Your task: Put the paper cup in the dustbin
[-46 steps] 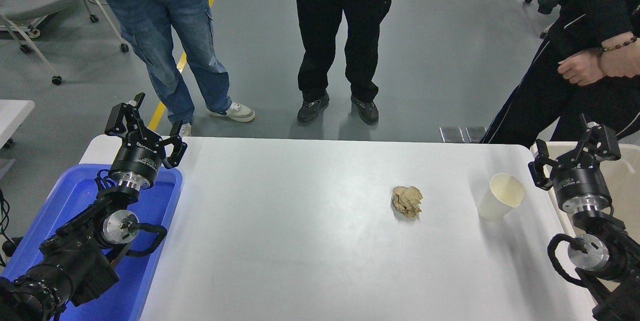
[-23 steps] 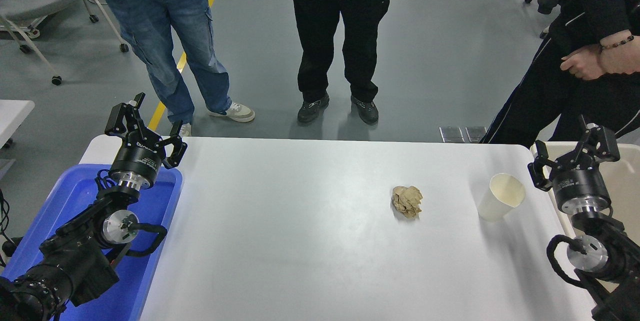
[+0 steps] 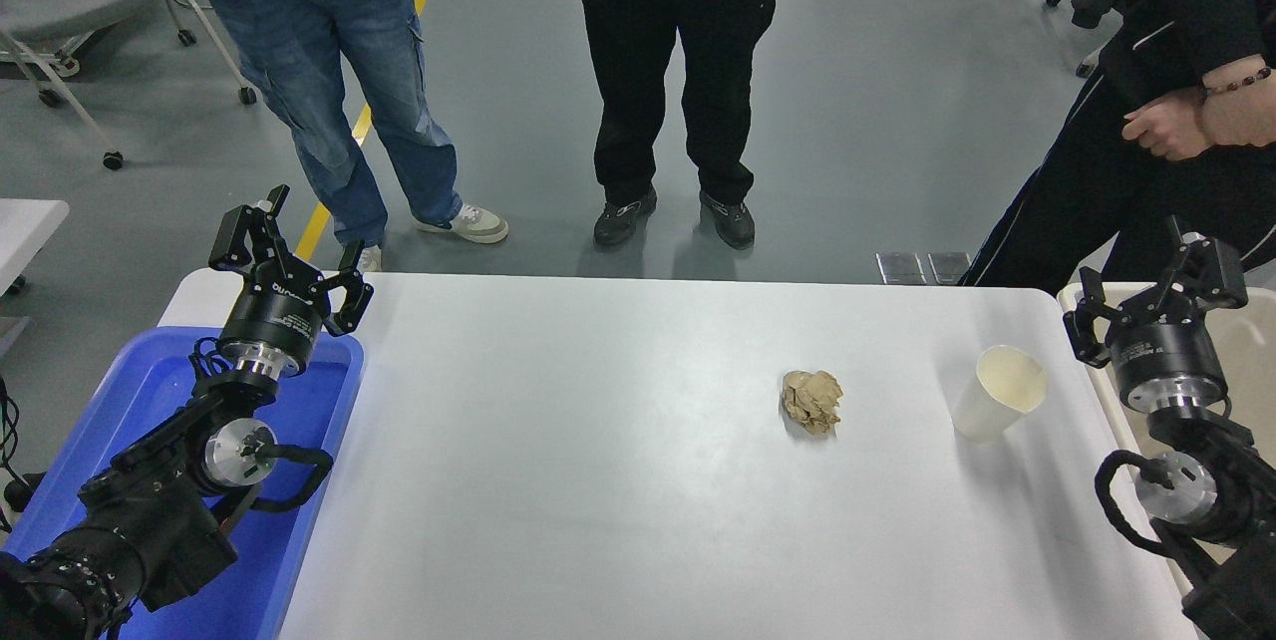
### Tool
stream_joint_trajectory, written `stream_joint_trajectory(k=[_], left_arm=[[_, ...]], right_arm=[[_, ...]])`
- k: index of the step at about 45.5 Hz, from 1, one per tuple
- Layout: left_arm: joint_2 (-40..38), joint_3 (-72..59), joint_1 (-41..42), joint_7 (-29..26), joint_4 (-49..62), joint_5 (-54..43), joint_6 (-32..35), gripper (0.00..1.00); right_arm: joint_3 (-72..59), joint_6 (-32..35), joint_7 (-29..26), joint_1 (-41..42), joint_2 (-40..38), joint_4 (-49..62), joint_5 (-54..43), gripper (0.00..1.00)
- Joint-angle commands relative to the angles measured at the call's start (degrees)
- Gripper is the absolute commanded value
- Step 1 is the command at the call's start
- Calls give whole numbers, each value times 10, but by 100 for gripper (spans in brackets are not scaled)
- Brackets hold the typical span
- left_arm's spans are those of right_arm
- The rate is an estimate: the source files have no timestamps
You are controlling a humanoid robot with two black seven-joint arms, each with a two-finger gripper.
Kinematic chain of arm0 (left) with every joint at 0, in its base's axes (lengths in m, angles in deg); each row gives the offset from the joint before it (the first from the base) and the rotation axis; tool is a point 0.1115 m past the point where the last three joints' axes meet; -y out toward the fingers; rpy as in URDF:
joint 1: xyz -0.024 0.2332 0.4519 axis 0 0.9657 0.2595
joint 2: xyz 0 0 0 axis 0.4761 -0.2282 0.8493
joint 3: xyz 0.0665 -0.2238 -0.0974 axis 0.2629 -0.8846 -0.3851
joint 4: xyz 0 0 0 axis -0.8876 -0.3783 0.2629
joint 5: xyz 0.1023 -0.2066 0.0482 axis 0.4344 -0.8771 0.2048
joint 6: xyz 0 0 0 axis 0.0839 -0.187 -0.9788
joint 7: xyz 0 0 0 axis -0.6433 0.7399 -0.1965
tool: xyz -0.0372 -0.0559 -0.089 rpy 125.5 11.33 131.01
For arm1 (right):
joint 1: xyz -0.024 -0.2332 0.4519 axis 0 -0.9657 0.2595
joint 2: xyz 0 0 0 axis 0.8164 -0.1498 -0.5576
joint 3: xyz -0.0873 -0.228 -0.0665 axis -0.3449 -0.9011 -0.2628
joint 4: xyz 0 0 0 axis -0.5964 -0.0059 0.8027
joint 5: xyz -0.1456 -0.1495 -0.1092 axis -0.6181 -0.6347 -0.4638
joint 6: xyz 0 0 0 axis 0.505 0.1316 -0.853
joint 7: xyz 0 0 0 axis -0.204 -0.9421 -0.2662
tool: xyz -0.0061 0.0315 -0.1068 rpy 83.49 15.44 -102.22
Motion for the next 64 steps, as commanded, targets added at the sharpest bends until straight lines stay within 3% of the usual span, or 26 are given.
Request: stream_joint_trajectory(k=[1,16,26,33,47,64], left_arm=[[0,0,0,0,0,0,0,100],[0,0,0,0,0,0,0,100],[0,0,0,0,-1,0,0,100],[0,0,0,0,-1,0,0,100],[0,0,0,0,0,0,0,100],[0,0,0,0,0,0,0,100]], right_arm=[[-150,-10,-1,66,-95,14,-1,99],[-436,-11,-3,213,-172,13,-8,99],[-723,-10,-4,340,-168,13,-45,99],[-847,-10,-4,397,-159,13,-92,99],[-932,-11,-4,421,-153,15,-345,99],[-958,-13,-4,401,-106,24,-362,99]])
